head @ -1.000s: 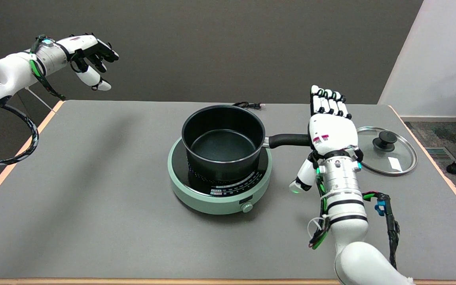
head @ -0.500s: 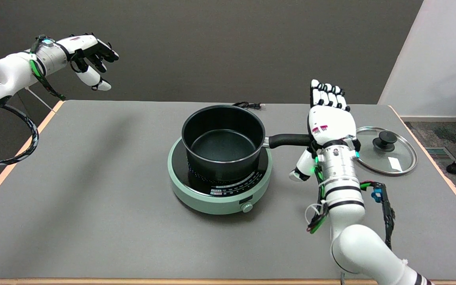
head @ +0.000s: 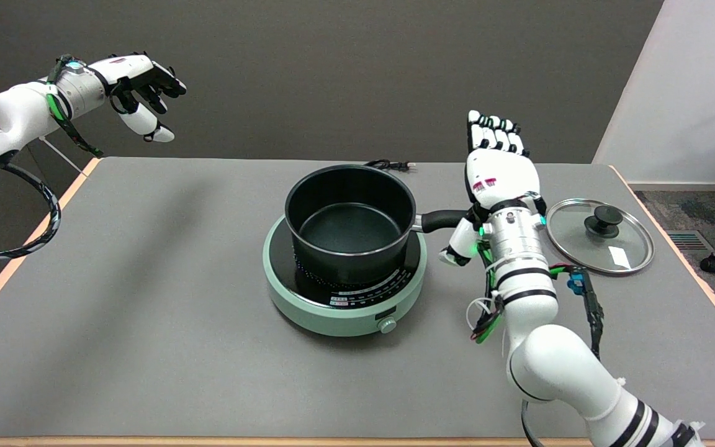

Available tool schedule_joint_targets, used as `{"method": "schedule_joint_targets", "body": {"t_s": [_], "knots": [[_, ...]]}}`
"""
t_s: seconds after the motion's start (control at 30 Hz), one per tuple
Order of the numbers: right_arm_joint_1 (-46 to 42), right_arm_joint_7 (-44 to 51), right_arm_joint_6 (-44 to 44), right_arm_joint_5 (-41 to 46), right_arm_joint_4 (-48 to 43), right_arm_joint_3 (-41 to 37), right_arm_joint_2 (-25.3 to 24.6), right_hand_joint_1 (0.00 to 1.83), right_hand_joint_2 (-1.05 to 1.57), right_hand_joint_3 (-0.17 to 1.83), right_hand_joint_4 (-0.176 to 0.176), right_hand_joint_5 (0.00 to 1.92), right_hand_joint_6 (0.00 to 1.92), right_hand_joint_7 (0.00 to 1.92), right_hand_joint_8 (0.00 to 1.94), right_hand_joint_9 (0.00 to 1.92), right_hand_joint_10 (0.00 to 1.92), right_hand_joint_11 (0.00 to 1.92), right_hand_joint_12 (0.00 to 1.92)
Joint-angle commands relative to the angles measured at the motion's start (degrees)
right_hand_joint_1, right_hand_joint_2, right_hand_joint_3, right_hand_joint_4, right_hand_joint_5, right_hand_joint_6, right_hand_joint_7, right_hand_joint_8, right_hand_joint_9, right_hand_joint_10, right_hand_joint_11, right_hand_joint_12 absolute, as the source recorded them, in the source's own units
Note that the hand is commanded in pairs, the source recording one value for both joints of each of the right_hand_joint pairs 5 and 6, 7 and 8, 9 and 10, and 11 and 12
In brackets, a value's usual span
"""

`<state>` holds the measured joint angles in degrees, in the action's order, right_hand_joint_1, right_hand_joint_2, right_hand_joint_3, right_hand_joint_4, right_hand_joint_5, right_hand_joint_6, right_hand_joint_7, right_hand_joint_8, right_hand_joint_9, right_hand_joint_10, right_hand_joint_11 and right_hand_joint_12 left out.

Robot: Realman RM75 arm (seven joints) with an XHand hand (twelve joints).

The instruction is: Pick up the pot.

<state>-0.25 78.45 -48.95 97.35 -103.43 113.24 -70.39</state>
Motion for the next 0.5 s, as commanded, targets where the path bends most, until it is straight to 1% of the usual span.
{"method": "schedule_joint_targets", "body": {"t_s": [0.03,0.07,0.13,0.23,0.4,0.47,0.5], "knots": [[2.9,1.8,2.1,4.7,1.3,1.0,0.0,1.4,-0.68,1.14,-0.176,0.01,0.01,0.01,0.01,0.01,0.01,0.01,0.01],[2.8,1.8,2.2,5.1,1.2,1.0,0.0,1.42,-0.71,1.15,-0.173,0.01,0.01,0.01,0.01,0.01,0.01,0.01,0.01],[2.6,1.8,2.4,5.2,1.2,1.1,0.0,1.4,-0.76,1.14,-0.148,0.01,0.01,0.01,0.01,0.01,0.01,0.01,0.01],[2.3,1.8,2.4,5.2,1.2,1.3,-0.1,1.36,-0.77,1.03,-0.106,0.01,0.01,0.01,0.01,0.01,0.01,0.01,0.01],[1.7,1.8,2.4,5.2,0.9,1.3,-0.2,1.33,-0.78,0.9,-0.069,0.01,0.01,0.01,0.01,0.01,0.01,0.01,0.01],[1.6,1.8,2.4,5.2,0.9,1.4,-0.2,1.29,-0.72,0.7,-0.031,0.01,0.01,0.01,0.01,0.01,0.01,0.01,0.01],[1.6,1.8,2.4,5.2,0.8,1.4,-0.2,1.28,-0.71,0.64,-0.016,0.01,0.01,0.01,0.01,0.01,0.01,0.01,0.01]]}}
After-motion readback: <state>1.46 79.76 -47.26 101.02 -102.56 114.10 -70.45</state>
